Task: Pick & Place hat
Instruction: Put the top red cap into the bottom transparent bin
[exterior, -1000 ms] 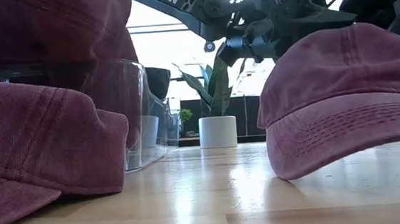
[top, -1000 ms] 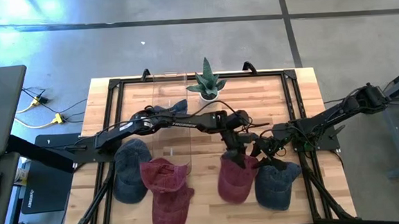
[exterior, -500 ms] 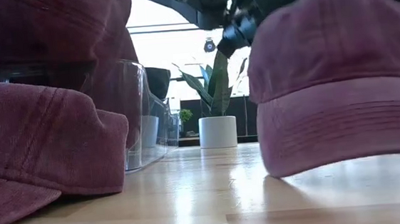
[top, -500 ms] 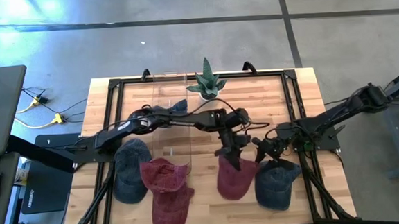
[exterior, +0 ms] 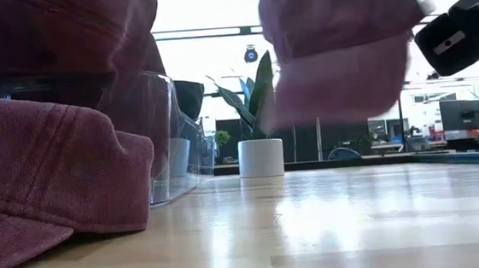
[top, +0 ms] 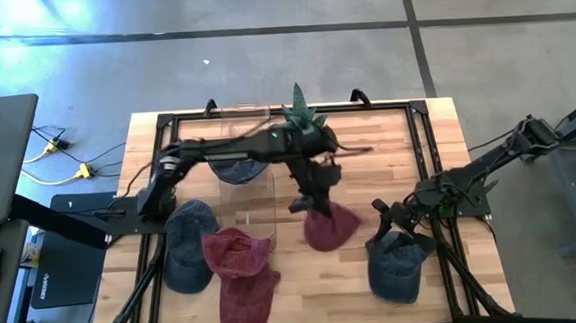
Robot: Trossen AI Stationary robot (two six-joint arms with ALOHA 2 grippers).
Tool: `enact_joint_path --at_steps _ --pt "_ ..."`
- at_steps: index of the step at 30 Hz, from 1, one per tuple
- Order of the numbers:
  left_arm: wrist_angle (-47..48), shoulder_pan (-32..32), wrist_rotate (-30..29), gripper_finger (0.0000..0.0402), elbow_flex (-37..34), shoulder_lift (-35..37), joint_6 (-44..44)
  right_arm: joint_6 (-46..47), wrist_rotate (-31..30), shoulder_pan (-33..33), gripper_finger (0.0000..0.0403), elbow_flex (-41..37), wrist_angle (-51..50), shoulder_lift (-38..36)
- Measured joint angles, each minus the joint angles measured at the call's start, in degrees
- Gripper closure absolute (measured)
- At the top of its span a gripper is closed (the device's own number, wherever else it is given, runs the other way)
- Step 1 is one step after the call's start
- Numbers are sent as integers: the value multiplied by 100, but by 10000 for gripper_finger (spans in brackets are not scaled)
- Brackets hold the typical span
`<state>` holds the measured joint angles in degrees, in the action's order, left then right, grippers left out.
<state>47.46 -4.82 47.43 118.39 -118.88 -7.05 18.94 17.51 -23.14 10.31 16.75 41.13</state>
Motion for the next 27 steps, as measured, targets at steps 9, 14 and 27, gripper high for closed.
enact_joint_path --at_steps 9,14,27 --pt "1124 -43 -2302 399 8 926 -318 -122 -138 7 234 2 2 12" --pt "2008 33 -3773 400 4 1381 -733 -143 -249 7 234 2 -24 61" --pt "3646 795 -6419 401 -24 1912 -54 -145 -329 9 234 2 -26 80"
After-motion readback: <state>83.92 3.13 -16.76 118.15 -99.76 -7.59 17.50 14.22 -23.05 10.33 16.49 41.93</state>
